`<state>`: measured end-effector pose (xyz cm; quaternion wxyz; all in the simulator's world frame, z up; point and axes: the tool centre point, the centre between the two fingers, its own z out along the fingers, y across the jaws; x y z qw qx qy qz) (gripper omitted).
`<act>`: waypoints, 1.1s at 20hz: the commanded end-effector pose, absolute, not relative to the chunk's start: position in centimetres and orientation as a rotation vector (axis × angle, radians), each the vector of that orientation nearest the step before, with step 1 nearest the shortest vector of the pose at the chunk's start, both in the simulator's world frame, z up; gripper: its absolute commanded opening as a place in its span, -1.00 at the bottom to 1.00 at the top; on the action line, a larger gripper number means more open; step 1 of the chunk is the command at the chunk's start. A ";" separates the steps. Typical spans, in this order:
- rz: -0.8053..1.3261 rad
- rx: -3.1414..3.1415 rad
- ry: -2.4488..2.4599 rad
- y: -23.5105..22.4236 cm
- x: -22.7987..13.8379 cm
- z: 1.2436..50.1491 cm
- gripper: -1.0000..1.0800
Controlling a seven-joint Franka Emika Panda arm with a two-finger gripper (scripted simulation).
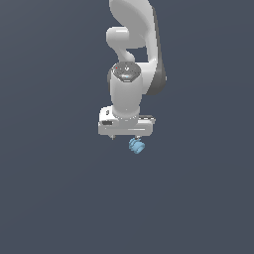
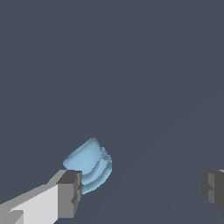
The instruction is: Pick up the object and move it to a goal position.
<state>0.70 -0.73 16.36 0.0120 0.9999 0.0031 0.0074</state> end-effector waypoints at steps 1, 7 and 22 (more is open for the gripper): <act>0.021 3.117 0.038 -0.6 0.6 16.1 0.92; 0.016 3.113 0.183 0.2 0.1 14.9 0.92; 0.000 3.025 0.814 3.7 -2.5 10.2 0.92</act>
